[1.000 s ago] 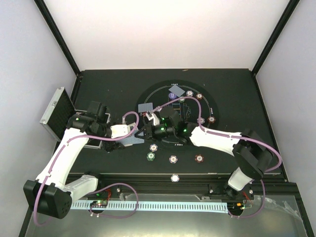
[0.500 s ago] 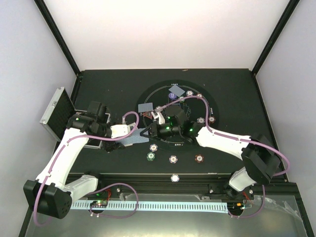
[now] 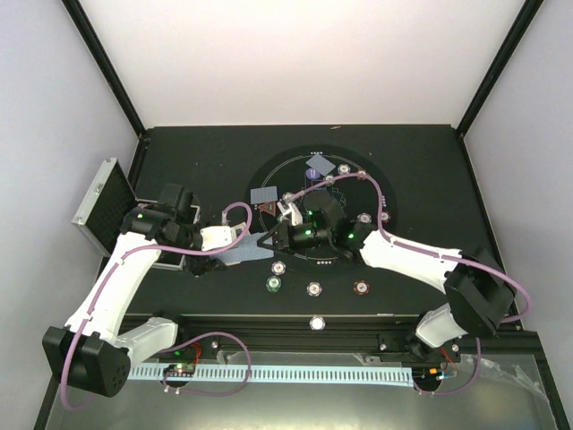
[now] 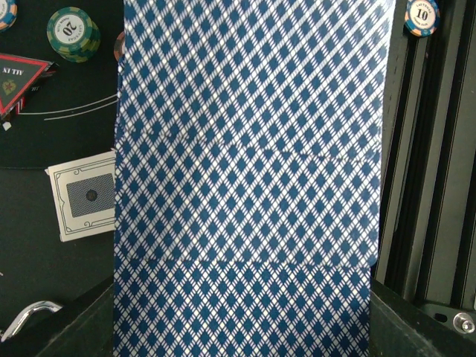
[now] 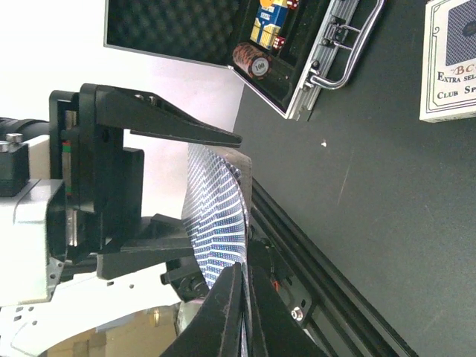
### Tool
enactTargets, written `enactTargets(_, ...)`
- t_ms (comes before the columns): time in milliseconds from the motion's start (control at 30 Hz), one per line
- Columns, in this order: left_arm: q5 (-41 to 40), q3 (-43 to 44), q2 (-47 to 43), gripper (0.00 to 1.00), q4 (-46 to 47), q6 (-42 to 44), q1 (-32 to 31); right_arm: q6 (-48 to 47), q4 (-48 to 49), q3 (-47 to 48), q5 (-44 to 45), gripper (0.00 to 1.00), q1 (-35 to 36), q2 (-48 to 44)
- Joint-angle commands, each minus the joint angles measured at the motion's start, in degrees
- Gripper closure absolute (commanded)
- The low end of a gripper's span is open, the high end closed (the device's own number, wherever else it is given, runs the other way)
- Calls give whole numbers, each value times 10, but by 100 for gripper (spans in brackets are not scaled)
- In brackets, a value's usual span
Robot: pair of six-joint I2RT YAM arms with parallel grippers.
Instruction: Distribute texas hold em gaming equipment
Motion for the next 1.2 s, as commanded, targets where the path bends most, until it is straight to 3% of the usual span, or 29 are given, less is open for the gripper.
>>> enactTargets(0, 15, 12, -7, 98, 2, 10, 1, -9, -7, -10, -15, 95, -7, -26)
enactTargets(567, 16, 13, -7, 98, 4, 10, 1, 8, 20, -32, -33, 90, -15, -41)
enactTargets(1167, 15, 14, -8, 98, 3, 9, 1, 10, 45, -78, -64, 96, -18, -83)
